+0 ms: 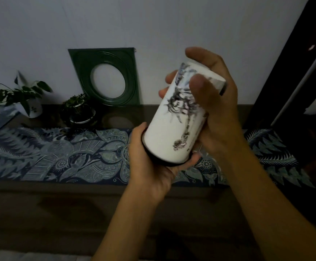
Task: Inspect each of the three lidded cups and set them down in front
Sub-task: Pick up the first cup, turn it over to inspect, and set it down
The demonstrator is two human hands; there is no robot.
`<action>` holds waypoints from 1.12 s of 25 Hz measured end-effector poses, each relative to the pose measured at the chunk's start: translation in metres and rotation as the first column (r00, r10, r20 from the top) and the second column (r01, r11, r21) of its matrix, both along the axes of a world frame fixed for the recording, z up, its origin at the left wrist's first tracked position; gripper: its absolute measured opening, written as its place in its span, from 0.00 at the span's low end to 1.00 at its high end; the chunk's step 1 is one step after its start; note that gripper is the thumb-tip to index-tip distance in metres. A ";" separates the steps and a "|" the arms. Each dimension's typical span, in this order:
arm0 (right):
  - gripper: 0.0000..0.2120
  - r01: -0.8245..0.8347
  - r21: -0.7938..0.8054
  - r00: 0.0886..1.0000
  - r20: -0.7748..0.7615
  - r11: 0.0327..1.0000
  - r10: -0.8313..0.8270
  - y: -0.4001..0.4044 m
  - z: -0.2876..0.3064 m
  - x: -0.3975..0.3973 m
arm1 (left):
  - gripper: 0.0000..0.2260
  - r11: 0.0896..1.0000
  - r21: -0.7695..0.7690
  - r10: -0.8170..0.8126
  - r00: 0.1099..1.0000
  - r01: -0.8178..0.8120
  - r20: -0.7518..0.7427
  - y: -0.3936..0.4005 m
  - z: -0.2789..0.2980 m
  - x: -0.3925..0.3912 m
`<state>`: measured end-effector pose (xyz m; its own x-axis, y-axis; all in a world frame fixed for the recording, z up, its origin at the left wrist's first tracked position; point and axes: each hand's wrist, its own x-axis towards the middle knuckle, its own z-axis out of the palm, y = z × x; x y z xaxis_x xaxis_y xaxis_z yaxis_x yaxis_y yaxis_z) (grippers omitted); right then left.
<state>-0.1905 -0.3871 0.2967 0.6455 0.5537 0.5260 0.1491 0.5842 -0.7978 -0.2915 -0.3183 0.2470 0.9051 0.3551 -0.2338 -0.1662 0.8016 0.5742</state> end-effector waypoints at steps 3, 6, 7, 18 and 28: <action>0.31 0.070 -0.053 0.997 0.026 0.996 -0.069 0.001 0.002 0.008 | 0.29 0.999 0.012 -0.044 0.998 0.044 -0.039 -0.004 0.004 -0.001; 0.22 0.286 -0.060 0.949 -0.122 0.956 -0.292 0.009 -0.005 0.000 | 0.21 0.855 0.320 0.385 0.913 -0.409 0.137 -0.014 -0.007 0.009; 0.22 0.300 -0.066 0.938 -0.160 0.952 -0.307 0.010 -0.007 -0.003 | 0.18 0.809 0.361 0.428 0.886 -0.463 0.179 -0.015 -0.009 0.011; 0.21 0.330 -0.102 0.933 -0.118 0.939 -0.341 0.008 -0.003 -0.002 | 0.20 0.843 0.338 0.381 0.908 -0.418 0.173 -0.013 -0.006 0.012; 0.33 0.030 -0.071 0.998 0.051 0.997 -0.026 -0.004 0.002 0.015 | 0.29 0.970 -0.048 -0.236 0.972 0.236 0.004 0.005 0.009 0.004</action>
